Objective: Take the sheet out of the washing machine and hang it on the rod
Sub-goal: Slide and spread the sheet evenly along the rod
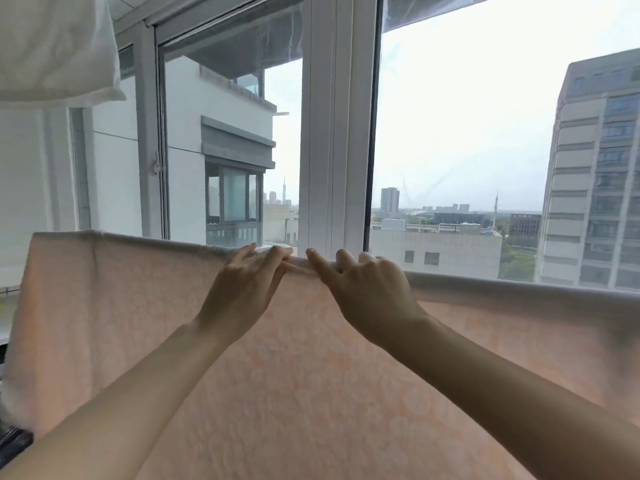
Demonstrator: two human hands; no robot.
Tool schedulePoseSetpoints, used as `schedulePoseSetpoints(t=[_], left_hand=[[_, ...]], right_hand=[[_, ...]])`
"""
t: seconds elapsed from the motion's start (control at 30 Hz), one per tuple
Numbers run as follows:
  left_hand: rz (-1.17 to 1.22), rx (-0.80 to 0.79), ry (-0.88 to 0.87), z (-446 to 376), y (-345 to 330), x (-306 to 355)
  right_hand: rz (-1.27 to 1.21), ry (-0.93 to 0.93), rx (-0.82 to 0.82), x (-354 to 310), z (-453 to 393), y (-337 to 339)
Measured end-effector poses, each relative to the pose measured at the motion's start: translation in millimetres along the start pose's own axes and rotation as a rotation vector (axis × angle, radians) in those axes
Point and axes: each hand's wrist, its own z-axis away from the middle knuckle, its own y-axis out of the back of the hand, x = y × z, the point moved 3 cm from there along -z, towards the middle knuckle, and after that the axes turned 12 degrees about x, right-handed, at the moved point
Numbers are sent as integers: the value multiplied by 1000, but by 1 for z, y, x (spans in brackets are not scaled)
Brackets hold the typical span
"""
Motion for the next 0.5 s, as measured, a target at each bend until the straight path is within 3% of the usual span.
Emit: schedulePoseSetpoints(t=[0.23,0.4,0.5], left_hand=[[85,-116,44,6,-4,-70],[86,13,-22,3,0,-83],[126,13,-106,6,1,-88]], right_hand=[[69,-23,1,-1,4,-12],[65,-30,51,-8,-2,-13],[78,-43,56,-9,-3,-12]])
